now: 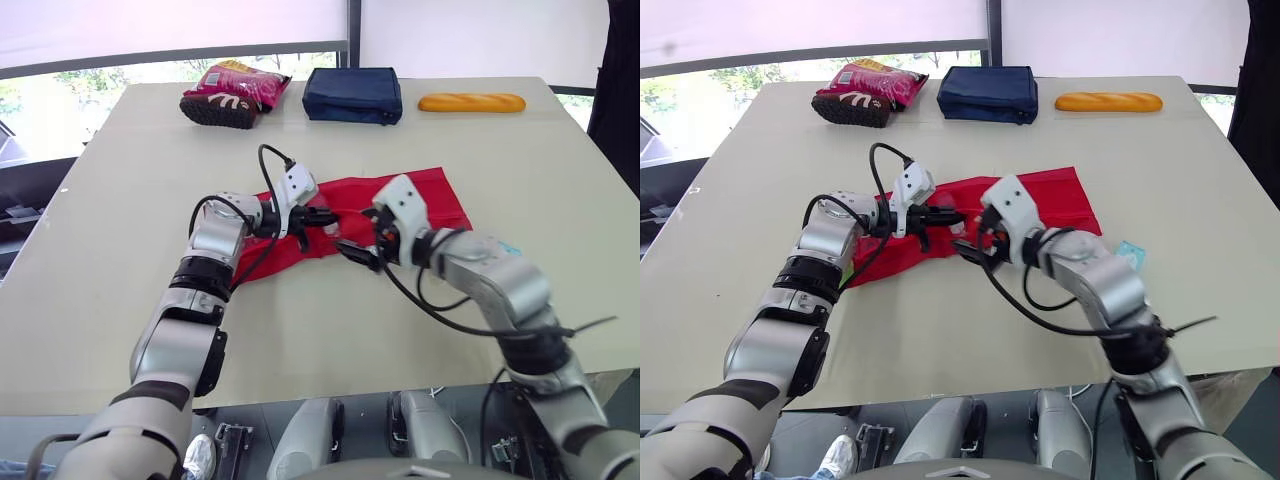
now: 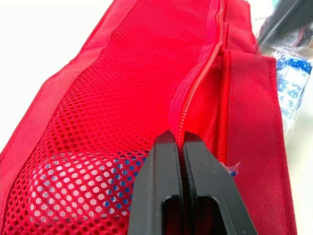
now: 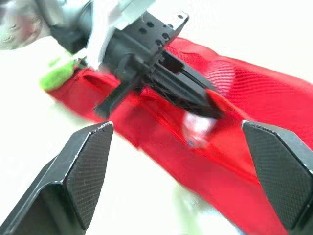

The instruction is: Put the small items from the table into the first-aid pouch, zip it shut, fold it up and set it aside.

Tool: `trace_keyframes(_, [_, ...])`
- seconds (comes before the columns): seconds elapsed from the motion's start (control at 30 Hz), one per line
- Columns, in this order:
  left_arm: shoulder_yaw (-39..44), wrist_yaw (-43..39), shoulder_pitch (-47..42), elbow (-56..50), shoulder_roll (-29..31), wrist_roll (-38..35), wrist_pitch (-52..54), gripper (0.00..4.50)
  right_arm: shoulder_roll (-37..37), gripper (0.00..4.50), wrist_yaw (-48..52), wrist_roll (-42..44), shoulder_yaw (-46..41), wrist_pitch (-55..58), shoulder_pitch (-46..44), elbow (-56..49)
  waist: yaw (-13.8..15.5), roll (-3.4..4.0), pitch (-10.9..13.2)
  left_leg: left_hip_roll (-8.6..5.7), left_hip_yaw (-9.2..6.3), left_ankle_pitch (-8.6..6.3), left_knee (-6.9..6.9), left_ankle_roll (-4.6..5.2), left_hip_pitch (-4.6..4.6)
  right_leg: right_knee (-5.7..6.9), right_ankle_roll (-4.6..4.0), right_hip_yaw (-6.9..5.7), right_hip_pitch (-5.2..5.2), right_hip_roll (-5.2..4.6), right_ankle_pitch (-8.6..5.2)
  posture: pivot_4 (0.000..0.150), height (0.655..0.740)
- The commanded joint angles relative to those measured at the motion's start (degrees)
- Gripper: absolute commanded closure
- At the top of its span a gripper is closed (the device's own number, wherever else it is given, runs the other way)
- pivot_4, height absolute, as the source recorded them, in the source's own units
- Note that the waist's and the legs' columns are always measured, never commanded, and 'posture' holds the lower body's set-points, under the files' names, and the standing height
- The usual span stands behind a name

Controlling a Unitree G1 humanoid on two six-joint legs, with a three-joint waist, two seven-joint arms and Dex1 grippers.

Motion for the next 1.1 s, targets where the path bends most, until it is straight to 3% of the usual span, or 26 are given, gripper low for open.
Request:
trace_keyframes(0.03, [0.93,0.29,-0.30,-1.37,1.46,-0.17,-0.86,4.50,-6.71,0.06,6.64,4.40,-9.98,-7.20,7.49,-10.08,0.08,-0.01,0.01,0.00,0.01,0.00,0.00,0.01,0.01,0.00,0.00,0.01,0.01,-0.01,0.00,0.150,0.7395])
trace_keyframes(0.37, [2.18,6.02,-2.61,3.78,2.43,1.25,-3.17,4.50,-18.26,0.06,19.73,20.26,-41.68,-12.73,33.09,-17.63,1.03,-0.02,0.01,0.20,0.02,-0.03,0.02,0.05,0.10,-0.07,0.00,-0.05,0.21,0.04,0.00,0.150,0.7395])
trace_keyframes(0.57, [2.07,8.31,-3.58,7.63,3.32,2.32,-6.00,4.50,-21.31,0.06,25.78,24.10,-53.87,-15.96,45.60,-18.02,1.50,-0.04,0.00,0.23,0.04,-0.08,0.04,0.14,0.21,-0.10,0.02,-0.04,0.38,0.05,0.00,0.150,0.7395])
trace_keyframes(0.8, [1.80,8.01,-4.32,9.32,3.36,2.58,-7.17,4.50,-22.92,0.06,25.58,25.34,-54.42,-18.08,48.12,-17.82,1.48,-0.05,0.00,0.25,0.06,-0.05,0.05,0.08,0.23,-0.11,0.03,-0.02,0.40,0.04,0.00,0.150,0.7395])
trace_keyframes(0.97, [1.73,7.76,-4.65,9.59,3.18,2.76,-7.32,4.50,-24.21,0.06,23.68,21.86,-49.09,-19.61,45.81,-16.08,1.49,-0.05,0.00,0.24,0.05,-0.04,0.06,0.07,0.22,-0.11,0.03,-0.04,0.40,0.02,0.00,0.150,0.7395])
trace_keyframes(1.1, [1.42,7.72,-4.98,9.99,2.88,3.10,-7.67,4.50,-25.78,0.06,21.40,17.93,-40.27,-20.42,38.85,-12.98,1.42,-0.05,0.00,0.24,0.08,-0.04,0.08,0.06,0.22,-0.10,0.02,-0.02,0.40,0.02,0.00,0.150,0.7395])
